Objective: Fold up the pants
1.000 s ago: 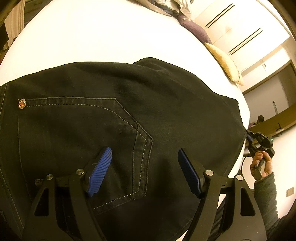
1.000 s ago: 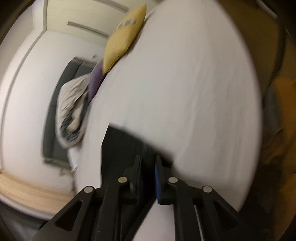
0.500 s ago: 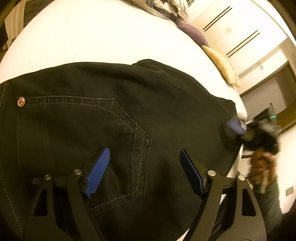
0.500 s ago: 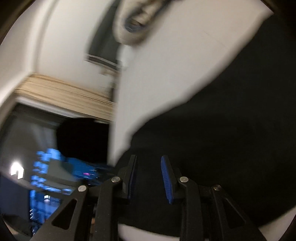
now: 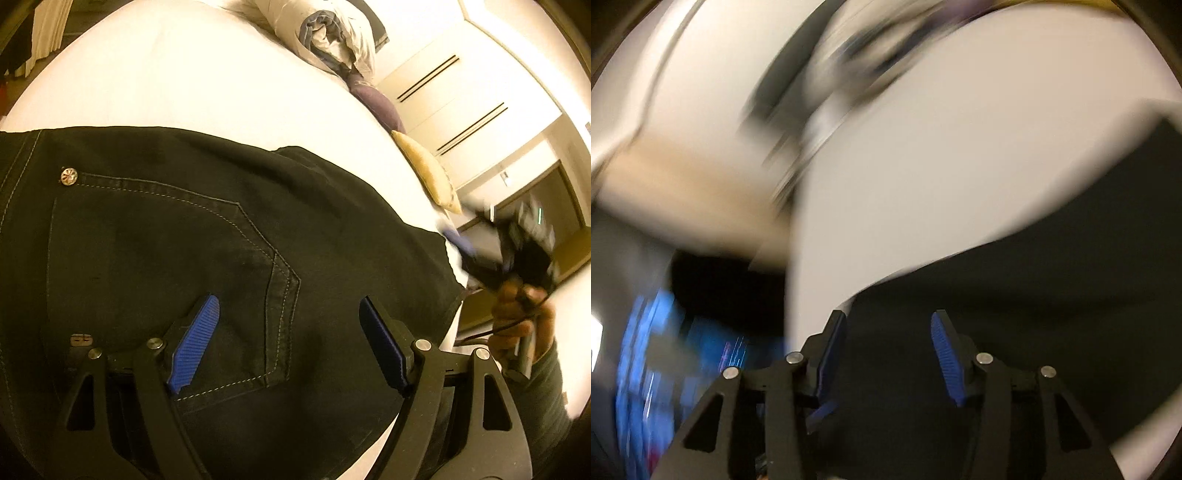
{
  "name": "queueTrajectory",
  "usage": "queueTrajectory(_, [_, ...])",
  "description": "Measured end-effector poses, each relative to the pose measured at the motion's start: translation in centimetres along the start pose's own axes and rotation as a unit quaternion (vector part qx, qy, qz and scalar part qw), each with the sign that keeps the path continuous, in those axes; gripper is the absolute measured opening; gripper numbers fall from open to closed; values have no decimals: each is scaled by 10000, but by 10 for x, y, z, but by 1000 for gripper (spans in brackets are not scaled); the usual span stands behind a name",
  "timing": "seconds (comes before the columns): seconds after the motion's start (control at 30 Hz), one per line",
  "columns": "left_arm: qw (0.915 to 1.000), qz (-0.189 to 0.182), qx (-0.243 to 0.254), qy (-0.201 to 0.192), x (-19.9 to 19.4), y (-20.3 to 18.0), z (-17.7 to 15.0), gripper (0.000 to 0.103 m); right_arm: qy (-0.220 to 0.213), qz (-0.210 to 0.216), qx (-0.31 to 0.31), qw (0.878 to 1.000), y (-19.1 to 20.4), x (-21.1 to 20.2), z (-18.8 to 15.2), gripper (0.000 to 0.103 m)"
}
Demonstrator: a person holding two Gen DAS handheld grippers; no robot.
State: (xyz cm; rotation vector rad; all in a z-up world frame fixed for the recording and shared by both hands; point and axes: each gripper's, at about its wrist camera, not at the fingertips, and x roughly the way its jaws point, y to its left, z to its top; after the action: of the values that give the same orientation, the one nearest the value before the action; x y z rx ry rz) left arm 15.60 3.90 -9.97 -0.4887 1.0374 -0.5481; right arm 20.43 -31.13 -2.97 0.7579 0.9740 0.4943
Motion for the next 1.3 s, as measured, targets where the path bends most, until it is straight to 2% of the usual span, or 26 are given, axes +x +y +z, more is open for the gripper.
queueTrajectory(0.1, [10000,-22,-87,-32,-7,6,-3,77,1042,559,-171,9928,35,100,12,54])
queueTrajectory(0.2, [10000,-38,-60,-65,-11,7,-11,77,1497,-5,155,9886,7,169,35,53])
queueTrajectory(0.27, [10000,13,2,-67,-14,7,-15,77,1307,-298,425,9901,-23,175,49,11])
queueTrajectory(0.3, [10000,15,26,-72,-15,7,-16,77,1055,-325,762,9910,-47,168,61,0])
queueTrajectory(0.33, [10000,10,40,-78,-15,8,-17,77,780,-152,992,9919,-59,160,72,0])
queueTrajectory(0.37, [9999,13,44,-91,-14,8,-18,77,289,-541,1058,9925,-66,140,80,0])
queueTrajectory(0.4, [9999,20,50,-114,-14,8,-19,77,-186,-1018,953,9901,-67,114,87,2])
queueTrajectory(0.47, [9998,62,110,-152,-14,6,-24,77,-356,-731,836,9932,-60,88,86,29])
queueTrajectory(0.5, [9997,92,145,-176,-13,7,-26,77,-257,-569,743,9953,-53,82,81,48])
queueTrajectory(0.57, [9995,159,188,-202,-10,1,-27,77,136,-134,385,9991,-31,76,58,53])
queueTrajectory(0.63, [9995,178,162,-215,-7,-3,-26,77,652,270,182,9973,-20,84,20,60])
queueTrajectory(0.67, [9995,186,156,-214,-7,-3,-27,77,884,174,101,9959,-17,91,3,60])
queueTrajectory(0.7, [9995,198,154,-209,-7,-3,-27,77,872,4,71,9962,-29,89,-11,56])
queueTrajectory(0.73, [9995,205,159,-198,-7,-4,-27,77,680,87,188,9975,-43,79,-17,32])
queueTrajectory(0.77, [9995,207,167,-188,-6,-4,-27,77,471,141,583,9971,-67,63,-17,19])
queueTrajectory(0.8, [9995,202,169,-184,-5,-8,-27,77,235,86,1133,9932,-96,40,-16,0])
queueTrajectory(0.87, [9995,201,170,-171,-1,-13,-23,77,-357,9,1564,9870,-131,-9,-20,0])
queueTrajectory(0.93, [9994,234,156,-180,0,-13,-20,77,-1098,-402,1691,9786,-167,-82,-27,0])
queueTrajectory(1.0, [9992,304,184,-176,1,-15,-19,77,-1744,-638,1974,9626,-204,-145,-39,0])
queueTrajectory(1.07, [9990,357,199,-165,3,-19,-19,77,-2579,-1065,2382,9303,-241,-211,-54,0])
queueTrajectory(1.13, [9988,425,197,-117,3,-22,-17,77,-3173,-1572,2733,8944,-250,-257,-71,1])
queueTrajectory(1.17, [9987,471,179,-98,3,-25,-16,77,-3386,-1736,2802,8813,-250,-275,-80,4])
queueTrajectory(1.2, [9985,520,147,-92,1,-28,-15,77,-3542,-1665,2837,8754,-257,-292,-82,11])
queueTrajectory(1.23, [9981,606,102,-93,0,-32,-14,77,-3628,-1364,2856,8765,-254,-299,-87,29])
queueTrajectory(1.27, [9975,700,66,-108,-2,-37,-13,77,-3657,-915,2752,8844,-244,-298,-90,38])
queueTrajectory(1.3, [9972,731,59,-140,-4,-41,-13,77,-3610,-484,2511,8968,-231,-288,-90,53])
